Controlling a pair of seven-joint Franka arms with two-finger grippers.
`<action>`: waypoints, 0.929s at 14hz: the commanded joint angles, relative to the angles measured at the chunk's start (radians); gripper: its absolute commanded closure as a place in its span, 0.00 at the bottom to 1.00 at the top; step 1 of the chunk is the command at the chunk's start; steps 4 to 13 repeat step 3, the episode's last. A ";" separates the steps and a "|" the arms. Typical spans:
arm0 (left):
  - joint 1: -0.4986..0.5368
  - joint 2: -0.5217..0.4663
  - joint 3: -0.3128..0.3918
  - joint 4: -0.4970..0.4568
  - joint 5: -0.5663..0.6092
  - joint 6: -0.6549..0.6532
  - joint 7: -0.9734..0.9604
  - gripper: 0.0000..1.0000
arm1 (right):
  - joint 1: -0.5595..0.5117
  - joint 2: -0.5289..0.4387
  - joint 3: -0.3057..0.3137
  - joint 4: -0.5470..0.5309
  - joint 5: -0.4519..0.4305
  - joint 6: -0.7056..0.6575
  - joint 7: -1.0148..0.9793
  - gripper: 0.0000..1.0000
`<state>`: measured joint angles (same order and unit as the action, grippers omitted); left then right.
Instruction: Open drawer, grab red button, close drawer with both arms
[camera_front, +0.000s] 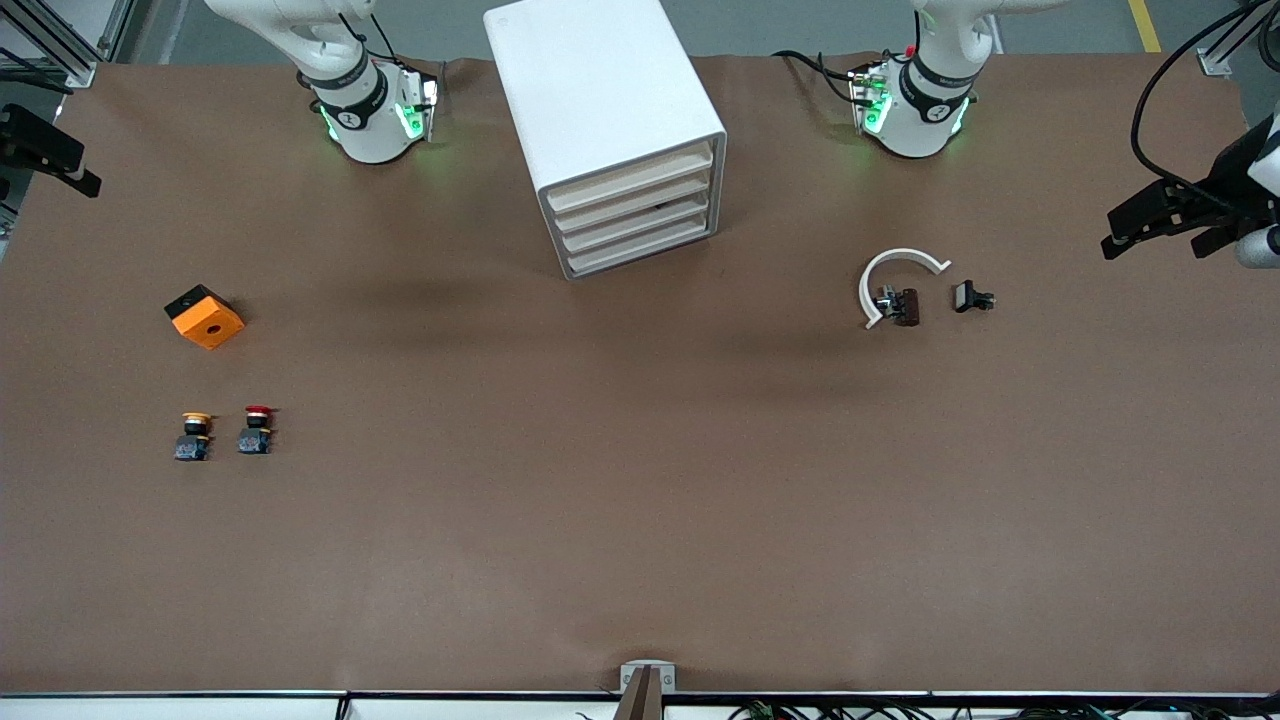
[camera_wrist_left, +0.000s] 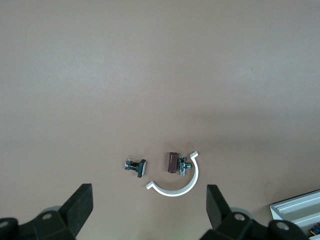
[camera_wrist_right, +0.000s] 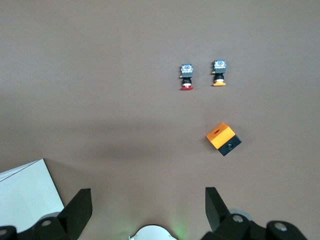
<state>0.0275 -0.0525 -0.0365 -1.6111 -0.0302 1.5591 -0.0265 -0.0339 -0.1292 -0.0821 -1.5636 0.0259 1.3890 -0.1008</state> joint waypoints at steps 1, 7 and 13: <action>0.002 -0.004 -0.011 0.014 0.013 -0.020 -0.012 0.00 | -0.011 -0.020 0.004 -0.007 0.000 -0.015 0.050 0.00; 0.000 -0.004 -0.013 0.016 0.015 -0.020 -0.010 0.00 | -0.011 -0.018 0.004 -0.007 0.003 -0.016 0.049 0.00; 0.000 -0.004 -0.013 0.016 0.015 -0.020 -0.010 0.00 | -0.011 -0.018 0.004 -0.007 0.003 -0.016 0.049 0.00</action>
